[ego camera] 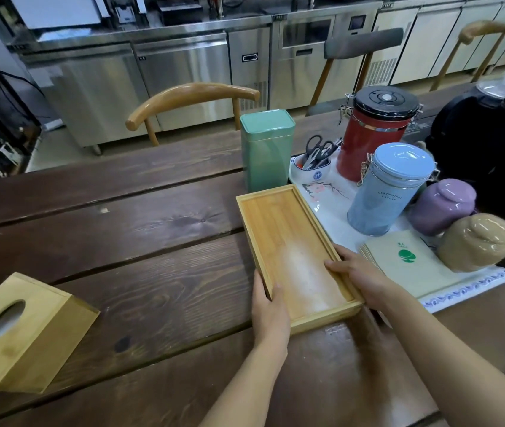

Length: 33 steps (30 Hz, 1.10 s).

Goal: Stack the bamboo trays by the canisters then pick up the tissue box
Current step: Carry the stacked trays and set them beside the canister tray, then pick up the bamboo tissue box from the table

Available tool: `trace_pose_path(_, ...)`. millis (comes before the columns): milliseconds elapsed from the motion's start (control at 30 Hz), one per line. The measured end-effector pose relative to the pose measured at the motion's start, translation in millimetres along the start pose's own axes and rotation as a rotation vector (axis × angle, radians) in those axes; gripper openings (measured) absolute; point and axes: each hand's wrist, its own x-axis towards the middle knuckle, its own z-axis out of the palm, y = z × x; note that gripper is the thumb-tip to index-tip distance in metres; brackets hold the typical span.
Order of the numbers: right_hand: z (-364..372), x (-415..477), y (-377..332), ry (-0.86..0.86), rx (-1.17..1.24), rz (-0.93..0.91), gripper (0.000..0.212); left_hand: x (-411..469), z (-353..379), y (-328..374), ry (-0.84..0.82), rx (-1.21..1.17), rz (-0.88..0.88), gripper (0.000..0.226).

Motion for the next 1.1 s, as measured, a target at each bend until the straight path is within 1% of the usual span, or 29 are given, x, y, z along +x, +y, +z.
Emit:
trace_pose_path(167,-6,3,-6,-0.037,-0.015,0.016,0.038,4,2,1,-0.009,0.011,0.015,0.052)
trace_pose_path(333,-7,6,-6,-0.025,0.000,0.006,0.040,7,7,2,-0.021,-0.001,0.004,0.052)
trace_pose_path(700,-11,7,1,-0.049,0.011,-0.020,0.040,8,7,2,-0.059,0.000,-0.017,0.054)
trace_pose_path(800,-10,4,-1,-0.036,-0.028,-0.025,0.038,9,6,2,-0.069,0.009,-0.009,0.055)
trace_pose_path(900,-7,-2,-8,0.000,-0.180,-0.016,0.037,8,1,6,-0.077,0.033,0.004,0.056)
trace_pose_path(967,-6,-7,-18,0.077,-0.391,-0.038,0.043,8,-7,12,-0.063,0.062,0.025,0.056)
trace_pose_path(1033,-3,-9,-32,0.203,-0.626,-0.114,0.045,10,-21,22,-0.041,0.110,0.075,0.056)
trace_pose_path(1100,11,-11,-50,0.272,-0.774,-0.195,0.043,12,-43,34,0.002,0.217,0.168,0.054)
